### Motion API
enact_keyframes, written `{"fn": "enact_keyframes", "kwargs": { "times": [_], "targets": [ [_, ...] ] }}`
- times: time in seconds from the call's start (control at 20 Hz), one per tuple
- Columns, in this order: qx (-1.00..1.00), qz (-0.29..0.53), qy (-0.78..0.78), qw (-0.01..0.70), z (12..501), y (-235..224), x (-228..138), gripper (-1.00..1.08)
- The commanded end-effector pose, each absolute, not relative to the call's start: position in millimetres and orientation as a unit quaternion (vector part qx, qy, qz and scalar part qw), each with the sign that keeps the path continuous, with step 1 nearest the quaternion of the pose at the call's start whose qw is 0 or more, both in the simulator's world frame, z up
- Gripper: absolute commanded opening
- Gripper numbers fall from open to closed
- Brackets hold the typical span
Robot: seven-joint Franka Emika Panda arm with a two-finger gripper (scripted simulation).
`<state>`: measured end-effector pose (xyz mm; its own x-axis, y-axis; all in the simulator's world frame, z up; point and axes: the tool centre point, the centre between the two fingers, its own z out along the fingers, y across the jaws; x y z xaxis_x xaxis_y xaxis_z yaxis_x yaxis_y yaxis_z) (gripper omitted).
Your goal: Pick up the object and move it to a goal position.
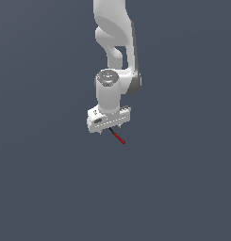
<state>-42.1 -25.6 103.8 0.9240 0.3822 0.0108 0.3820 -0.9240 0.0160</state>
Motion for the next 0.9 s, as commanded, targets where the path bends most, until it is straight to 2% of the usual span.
{"fn": "enact_keyframes", "kwargs": {
  "times": [0.0,0.45,0.85],
  "targets": [
    [0.973,0.005,0.231,0.006,92.5,-23.7,-53.2,1.00],
    [0.947,0.001,0.320,0.002,66.1,-17.8,-82.6,1.00],
    [0.937,0.000,0.349,0.000,58.1,-15.5,-92.8,1.00]
  ]
}}
